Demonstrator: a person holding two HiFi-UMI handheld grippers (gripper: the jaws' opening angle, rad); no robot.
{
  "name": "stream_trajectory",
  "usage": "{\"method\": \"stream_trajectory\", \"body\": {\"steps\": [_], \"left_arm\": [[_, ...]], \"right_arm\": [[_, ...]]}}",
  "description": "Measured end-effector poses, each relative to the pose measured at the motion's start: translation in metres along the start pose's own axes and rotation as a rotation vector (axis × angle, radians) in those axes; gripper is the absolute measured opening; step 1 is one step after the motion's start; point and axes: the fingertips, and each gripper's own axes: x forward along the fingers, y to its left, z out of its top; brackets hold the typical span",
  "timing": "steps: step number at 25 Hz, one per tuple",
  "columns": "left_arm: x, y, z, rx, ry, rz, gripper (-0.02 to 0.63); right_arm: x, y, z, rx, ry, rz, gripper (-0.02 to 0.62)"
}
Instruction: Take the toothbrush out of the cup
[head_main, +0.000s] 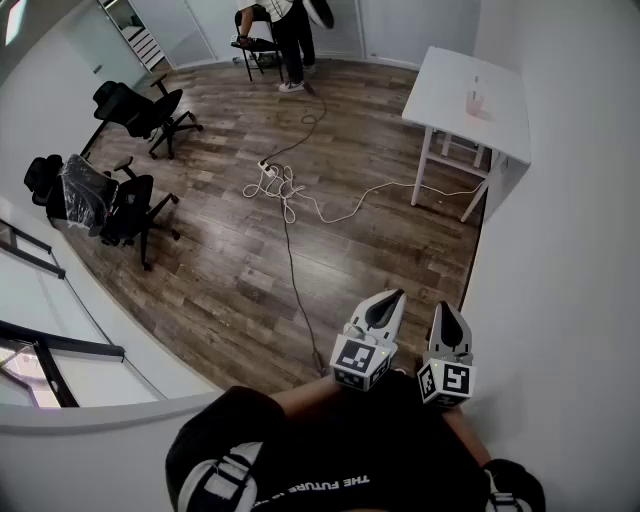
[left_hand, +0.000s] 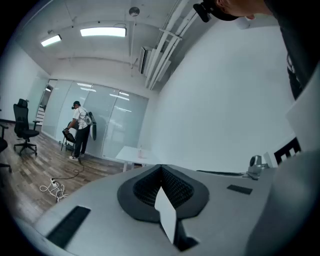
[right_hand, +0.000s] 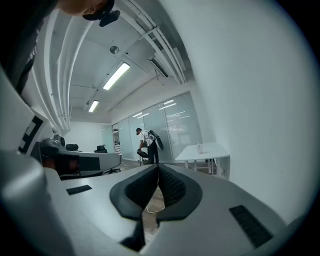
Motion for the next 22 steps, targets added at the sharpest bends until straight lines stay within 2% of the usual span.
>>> {"method": "stream_trajectory", "body": {"steps": [4, 6, 11, 22], "left_arm": [[0.0, 0.016, -0.013, 0.018, 0.103, 0.108, 0.015], [0.001, 0.021, -0.015, 0.029, 0.129, 0.135, 0.015], [0.001, 0.025, -0.014, 0.039, 0.14, 0.145, 0.015], [-0.008, 0.049, -0.014, 0.006, 0.12, 0.146, 0.015]], "right_arm": [[0.001, 0.004, -0.002, -0.01, 0.015, -0.009, 0.015], [0.004, 0.006, -0.005, -0.018, 0.025, -0.012, 0.015], [0.011, 0.01, -0.007, -0.025, 0.043, -0.009, 0.015], [0.025, 0.027, -0.018, -0.006, 0.07, -0.001, 0.015]]}}
